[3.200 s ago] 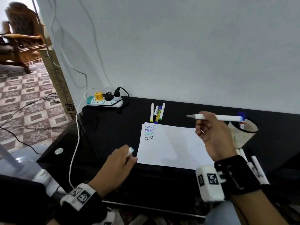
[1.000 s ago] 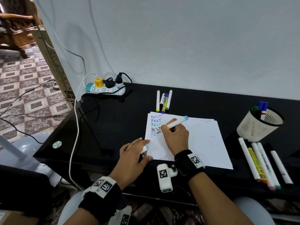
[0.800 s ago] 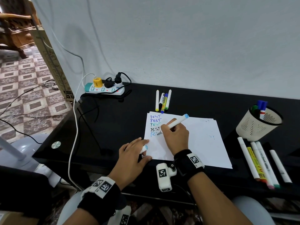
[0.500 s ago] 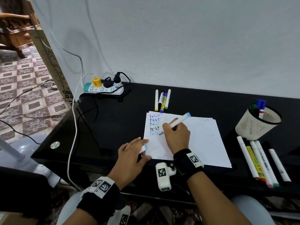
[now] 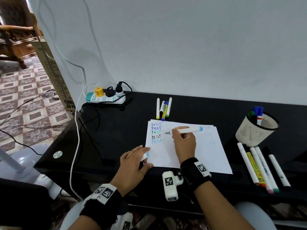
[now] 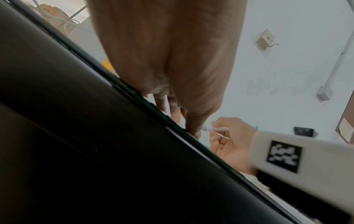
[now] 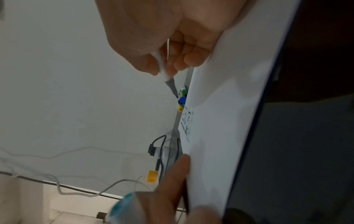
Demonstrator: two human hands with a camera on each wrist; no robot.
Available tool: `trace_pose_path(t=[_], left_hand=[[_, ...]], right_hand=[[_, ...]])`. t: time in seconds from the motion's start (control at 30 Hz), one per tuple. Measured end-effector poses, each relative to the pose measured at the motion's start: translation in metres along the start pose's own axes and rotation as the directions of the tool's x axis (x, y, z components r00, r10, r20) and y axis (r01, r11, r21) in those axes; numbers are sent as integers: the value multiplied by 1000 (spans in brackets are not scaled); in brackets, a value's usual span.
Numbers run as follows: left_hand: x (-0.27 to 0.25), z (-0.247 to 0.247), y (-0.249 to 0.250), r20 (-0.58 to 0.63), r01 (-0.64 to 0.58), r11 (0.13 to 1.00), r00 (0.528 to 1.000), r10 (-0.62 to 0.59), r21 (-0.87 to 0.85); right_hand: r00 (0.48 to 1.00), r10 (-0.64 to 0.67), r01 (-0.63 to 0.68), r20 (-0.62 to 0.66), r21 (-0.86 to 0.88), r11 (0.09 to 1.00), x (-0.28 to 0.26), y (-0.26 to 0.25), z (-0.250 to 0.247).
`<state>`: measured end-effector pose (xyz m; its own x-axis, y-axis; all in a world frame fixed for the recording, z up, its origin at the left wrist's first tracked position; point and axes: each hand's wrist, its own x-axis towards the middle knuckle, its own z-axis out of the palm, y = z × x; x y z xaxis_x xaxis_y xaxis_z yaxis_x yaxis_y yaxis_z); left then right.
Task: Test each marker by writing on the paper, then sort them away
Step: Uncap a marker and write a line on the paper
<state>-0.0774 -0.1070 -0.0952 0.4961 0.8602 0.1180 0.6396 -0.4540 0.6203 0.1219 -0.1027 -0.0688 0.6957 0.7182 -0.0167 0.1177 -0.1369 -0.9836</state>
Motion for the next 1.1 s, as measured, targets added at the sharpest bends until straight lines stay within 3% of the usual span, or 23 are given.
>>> trace_pose_path(t=[0.2, 0.4, 0.57, 0.73, 1.1], left_hand=[[-9, -23, 18, 44, 86, 975, 996, -79, -205], [-17, -62, 73, 69, -140, 960, 984, 161, -243], [-26, -85, 107, 52, -250, 946, 963, 266, -207], [-38, -97, 134, 55, -304, 937, 947, 317, -171], [-46, -111, 166, 103, -247, 920, 952, 289, -303]], right_hand=[[990, -84, 56, 116, 226, 972, -29, -27, -45], [921, -267, 181, 284, 294, 938, -67, -81, -87], [890, -350, 264, 292, 295, 918, -83, -105, -105], [888, -356, 256, 291, 330, 909, -96, -108, -113], [811, -449, 246, 374, 478, 843, -117, -110, -125]])
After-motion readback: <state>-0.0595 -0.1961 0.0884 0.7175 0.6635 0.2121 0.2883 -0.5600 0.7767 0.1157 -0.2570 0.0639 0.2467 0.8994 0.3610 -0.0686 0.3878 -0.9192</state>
